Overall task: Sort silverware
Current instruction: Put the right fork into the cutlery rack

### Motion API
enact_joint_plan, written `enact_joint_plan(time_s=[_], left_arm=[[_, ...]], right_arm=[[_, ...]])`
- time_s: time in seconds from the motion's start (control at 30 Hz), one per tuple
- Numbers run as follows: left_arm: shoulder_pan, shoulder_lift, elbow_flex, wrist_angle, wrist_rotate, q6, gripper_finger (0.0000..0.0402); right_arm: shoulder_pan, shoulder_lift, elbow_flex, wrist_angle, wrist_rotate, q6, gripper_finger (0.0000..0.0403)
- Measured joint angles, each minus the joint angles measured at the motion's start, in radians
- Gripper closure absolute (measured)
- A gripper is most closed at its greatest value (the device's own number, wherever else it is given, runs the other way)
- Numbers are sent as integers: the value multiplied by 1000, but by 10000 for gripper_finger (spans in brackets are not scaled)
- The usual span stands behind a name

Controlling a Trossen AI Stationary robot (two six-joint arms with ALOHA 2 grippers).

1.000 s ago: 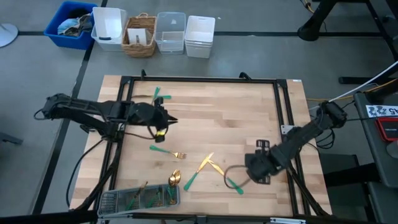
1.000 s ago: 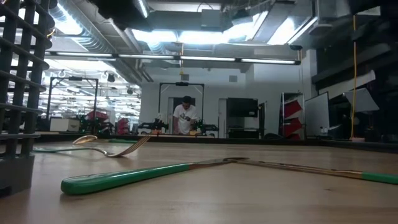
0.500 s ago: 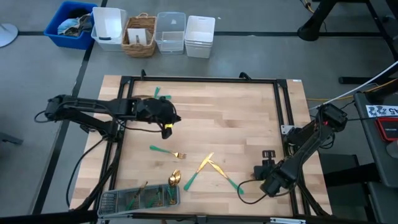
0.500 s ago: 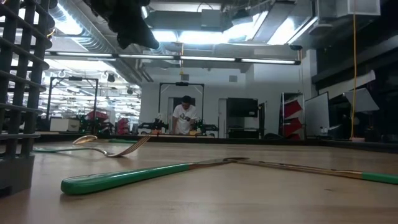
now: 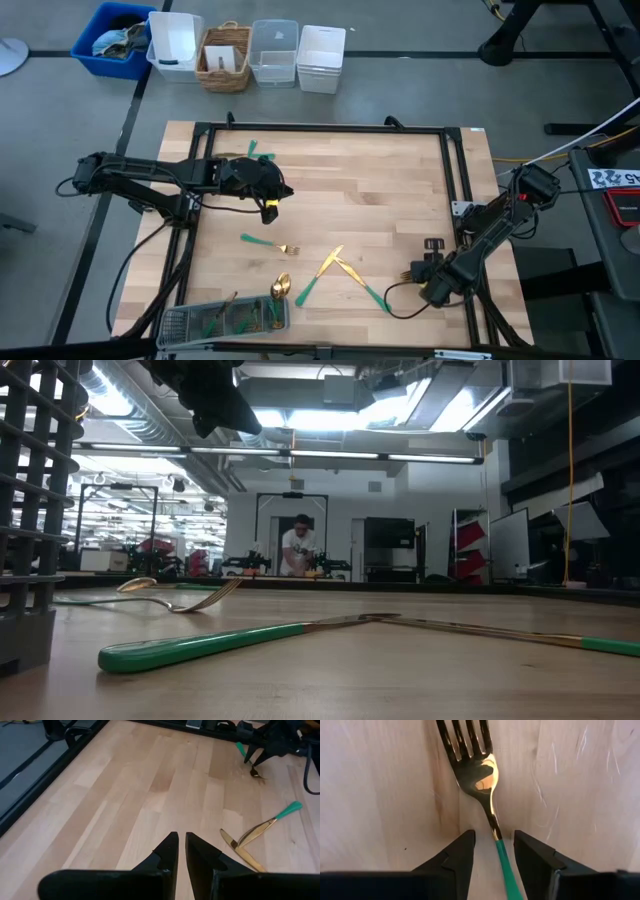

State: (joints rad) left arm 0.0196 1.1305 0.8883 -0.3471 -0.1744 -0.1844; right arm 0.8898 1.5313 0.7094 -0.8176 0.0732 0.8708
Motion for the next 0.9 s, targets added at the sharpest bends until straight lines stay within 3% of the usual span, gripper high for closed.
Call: enact_joint_plan(time_s=[0.13,0.37,0.53,0.73,0.9], left_arm=[[0,0,0,0,0,0,375],[0,0,0,0,0,0,375],[0,0,0,0,0,-28,375],[0,0,0,34,0,-70,375],[0,0,0,142,0,-70,375]], right_arm=[[0,1,-1,9,3,0,293],[1,2,-1,27,8,10,386],[-2,6,34,6,76,47,376],[-82,6,111,-65,313,30,391],[-194,5,168,-79,597,-92,387]])
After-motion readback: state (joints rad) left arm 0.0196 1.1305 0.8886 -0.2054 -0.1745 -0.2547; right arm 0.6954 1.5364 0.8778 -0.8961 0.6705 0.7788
